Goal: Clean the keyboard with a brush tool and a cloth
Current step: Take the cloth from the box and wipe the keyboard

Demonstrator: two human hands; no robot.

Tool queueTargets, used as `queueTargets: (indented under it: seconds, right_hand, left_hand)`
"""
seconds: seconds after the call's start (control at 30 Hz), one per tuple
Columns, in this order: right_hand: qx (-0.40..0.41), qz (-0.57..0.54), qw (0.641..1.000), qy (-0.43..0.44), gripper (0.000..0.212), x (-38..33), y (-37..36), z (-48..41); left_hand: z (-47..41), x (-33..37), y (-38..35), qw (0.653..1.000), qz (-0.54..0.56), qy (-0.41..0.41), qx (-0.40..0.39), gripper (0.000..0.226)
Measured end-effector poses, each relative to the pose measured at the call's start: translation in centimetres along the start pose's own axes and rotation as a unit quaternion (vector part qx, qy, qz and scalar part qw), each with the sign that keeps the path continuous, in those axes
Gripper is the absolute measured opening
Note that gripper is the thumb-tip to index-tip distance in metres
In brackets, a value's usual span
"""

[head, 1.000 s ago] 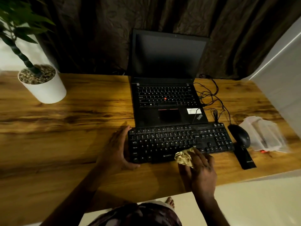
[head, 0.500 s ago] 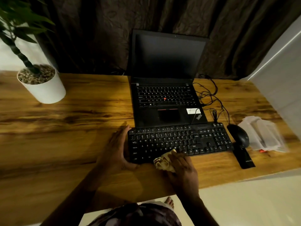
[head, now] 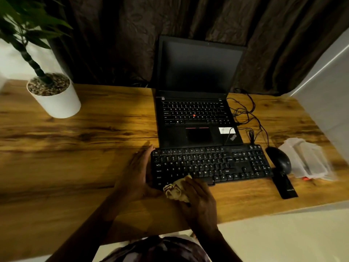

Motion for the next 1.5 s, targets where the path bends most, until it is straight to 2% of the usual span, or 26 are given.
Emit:
queueTargets:
  seconds: [0.1, 0.27, 0.43, 0.57, 0.7, 0.83, 1.03, 1.17, 1.3, 1.5]
  right_hand:
    - [-0.015, -0.003, 0.999, 0.028, 0.045, -0.8, -0.3, -0.3]
    - [-0.014, -0.003, 1.0, 0.02, 0.045, -1.2, -0.3, -1.0]
    - [-0.058, 0.006, 0.995, 0.084, 0.045, -3.9, -1.5, -2.1]
    - [-0.042, 0.001, 0.993, 0.107, 0.04, -4.4, -1.1, -2.1]
    - [-0.036, 0.019, 0.993, 0.108, 0.031, -3.2, -1.1, -1.1]
    - [-0.037, 0.033, 0.995, 0.082, 0.03, -1.5, -0.8, -0.3]
    - [0.023, 0.022, 0.999, 0.018, 0.033, 1.0, 0.1, 0.2]
    - [0.012, 0.021, 0.998, 0.053, 0.03, 3.0, 0.6, 0.7]
    - [-0.003, -0.005, 0.995, 0.095, 0.031, 3.9, 0.9, 0.4]
    - [-0.014, -0.035, 0.988, 0.148, 0.032, 4.4, 0.3, 0.2]
  left_hand:
    - [-0.1, -0.4, -0.3, 1.0, 0.006, -0.005, 0.001, 0.147]
    - [-0.3, -0.6, -0.3, 1.0, -0.002, -0.014, 0.002, 0.143]
    - [-0.6, -0.7, -0.4, 0.999, -0.015, -0.012, 0.03, 0.103]
    - [-1.0, -1.4, -0.7, 0.998, -0.034, -0.012, 0.045, 0.093]
    - [-0.6, -1.6, -0.8, 0.998, -0.037, -0.021, 0.045, 0.113]
    - [-0.4, -1.3, -0.5, 1.0, 0.007, 0.018, -0.011, 0.15]
    - [-0.4, -1.0, -0.4, 1.0, -0.005, 0.019, -0.006, 0.15]
    - [-0.3, -1.1, -0.6, 1.0, -0.008, 0.02, -0.011, 0.15]
    - [-0.3, -1.1, -0.8, 0.998, -0.055, -0.026, -0.004, 0.134]
    - [1.3, 2.2, -2.7, 0.982, -0.147, -0.111, 0.036, 0.09]
Point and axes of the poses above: each hand's wrist, its own z-axis away from the middle knuckle, its own y-axis out of the back of the hand, x = y × z, the point moved 5 cm from there along -z, towards the middle knuckle, and after that the axes turned 11 degrees about -x, right-handed, at the moved point
